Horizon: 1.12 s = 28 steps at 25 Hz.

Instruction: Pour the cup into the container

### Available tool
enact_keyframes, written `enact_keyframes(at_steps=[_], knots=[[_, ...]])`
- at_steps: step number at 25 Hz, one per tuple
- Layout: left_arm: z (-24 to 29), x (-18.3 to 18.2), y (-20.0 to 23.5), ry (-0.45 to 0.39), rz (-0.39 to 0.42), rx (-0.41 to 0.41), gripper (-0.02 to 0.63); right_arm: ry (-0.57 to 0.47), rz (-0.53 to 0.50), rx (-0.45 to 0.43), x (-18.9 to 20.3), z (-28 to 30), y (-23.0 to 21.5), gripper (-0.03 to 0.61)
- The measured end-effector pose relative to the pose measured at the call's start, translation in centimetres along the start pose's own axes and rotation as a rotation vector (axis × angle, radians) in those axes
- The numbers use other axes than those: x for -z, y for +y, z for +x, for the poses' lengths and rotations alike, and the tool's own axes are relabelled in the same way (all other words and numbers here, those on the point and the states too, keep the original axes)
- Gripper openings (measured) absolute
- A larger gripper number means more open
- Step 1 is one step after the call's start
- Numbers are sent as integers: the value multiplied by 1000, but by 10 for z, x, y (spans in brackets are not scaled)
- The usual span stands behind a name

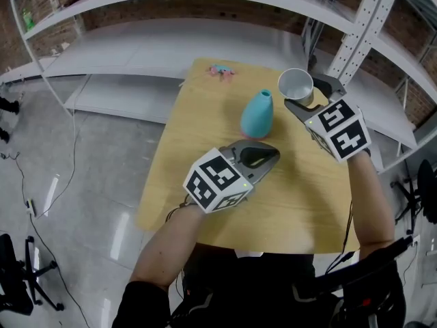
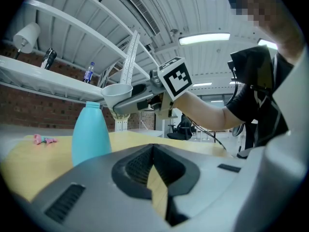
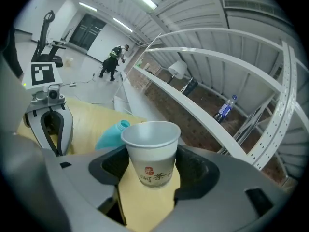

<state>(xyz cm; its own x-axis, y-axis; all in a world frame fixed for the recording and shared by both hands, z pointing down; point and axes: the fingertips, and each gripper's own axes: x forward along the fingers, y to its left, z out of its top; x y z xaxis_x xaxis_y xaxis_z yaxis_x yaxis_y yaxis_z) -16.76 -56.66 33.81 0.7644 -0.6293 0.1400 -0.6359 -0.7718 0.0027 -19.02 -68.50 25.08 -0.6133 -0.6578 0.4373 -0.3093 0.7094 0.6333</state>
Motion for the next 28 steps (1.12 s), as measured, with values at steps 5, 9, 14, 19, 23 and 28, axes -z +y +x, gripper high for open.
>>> enact_keyframes(at_steps=[5,9,14,19,23,28], knots=[[0,1,-2,0,0,6,2,34,-79,7,-4,8,3,302],[-1,1,-3,-1,-1,7,2,58,-143,25,-6,11,4,303],[0,0,-2,0,-1,7,2,78,-202,44,-9,14,3,302],[0,0,-2,-1,0,8,2,88,-238,48,-11,15,5,302],[-1,0,-3,0,0,8,2,102,-292,65,-12,15,3,302],[0,1,-3,-1,0,8,2,106,-313,74,-14,17,4,302]])
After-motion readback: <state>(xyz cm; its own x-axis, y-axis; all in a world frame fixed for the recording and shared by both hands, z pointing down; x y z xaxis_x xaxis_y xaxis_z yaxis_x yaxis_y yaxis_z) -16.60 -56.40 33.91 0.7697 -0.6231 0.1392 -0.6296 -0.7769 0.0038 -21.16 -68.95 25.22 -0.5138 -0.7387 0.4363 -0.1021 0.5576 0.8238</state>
